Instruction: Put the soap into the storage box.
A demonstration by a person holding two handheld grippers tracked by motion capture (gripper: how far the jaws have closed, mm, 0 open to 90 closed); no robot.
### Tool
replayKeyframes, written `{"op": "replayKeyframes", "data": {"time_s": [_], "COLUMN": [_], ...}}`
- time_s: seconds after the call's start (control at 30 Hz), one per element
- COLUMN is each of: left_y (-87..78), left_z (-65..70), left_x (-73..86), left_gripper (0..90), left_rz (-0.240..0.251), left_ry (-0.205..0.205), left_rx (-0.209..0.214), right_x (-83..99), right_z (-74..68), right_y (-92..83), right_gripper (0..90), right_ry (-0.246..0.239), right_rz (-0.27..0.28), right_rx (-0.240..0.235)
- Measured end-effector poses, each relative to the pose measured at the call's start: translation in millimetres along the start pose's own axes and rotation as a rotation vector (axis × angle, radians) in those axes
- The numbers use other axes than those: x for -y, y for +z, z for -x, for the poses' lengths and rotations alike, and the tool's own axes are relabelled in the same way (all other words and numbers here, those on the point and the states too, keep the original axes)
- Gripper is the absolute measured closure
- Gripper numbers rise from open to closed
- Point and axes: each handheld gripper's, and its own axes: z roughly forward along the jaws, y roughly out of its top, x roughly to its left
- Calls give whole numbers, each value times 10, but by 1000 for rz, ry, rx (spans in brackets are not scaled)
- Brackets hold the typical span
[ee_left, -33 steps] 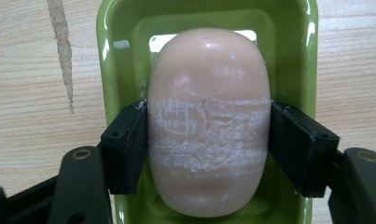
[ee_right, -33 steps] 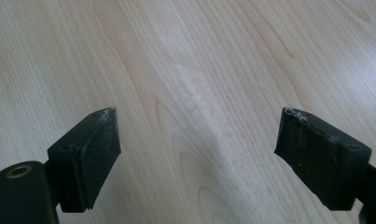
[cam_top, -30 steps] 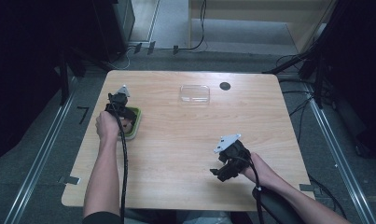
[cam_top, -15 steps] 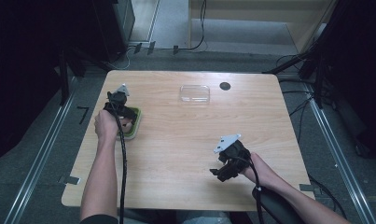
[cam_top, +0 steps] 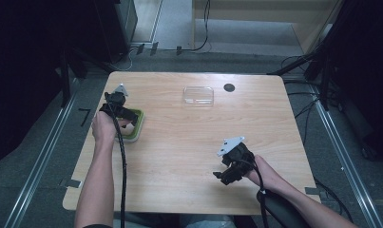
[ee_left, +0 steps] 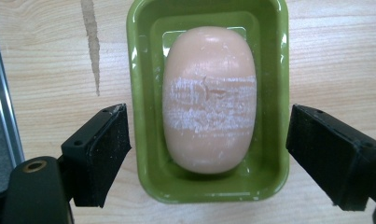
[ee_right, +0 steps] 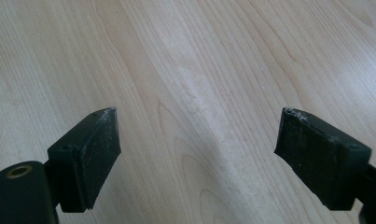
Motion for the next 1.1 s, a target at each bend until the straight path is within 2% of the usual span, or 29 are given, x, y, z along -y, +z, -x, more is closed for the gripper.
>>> {"op": "replayKeyframes", "data": {"time_s": [0.2, 0.63, 1.1], "left_y": [-61, -45, -283], "left_z": [5, 37, 115], "left_x": [32, 118, 335], "left_gripper": [136, 129, 99], "left_rz": [-3, -12, 6], "left_ry": [19, 33, 72], "left_rx": [4, 15, 14], "right_x": [7, 16, 30], "right_z": [-1, -8, -16], "right_y": [-3, -20, -35], "right_gripper": [140, 140, 140], "right_ry": [5, 3, 10], "right_rz": [-1, -1, 0], "right_rx": [4, 5, 9]}}
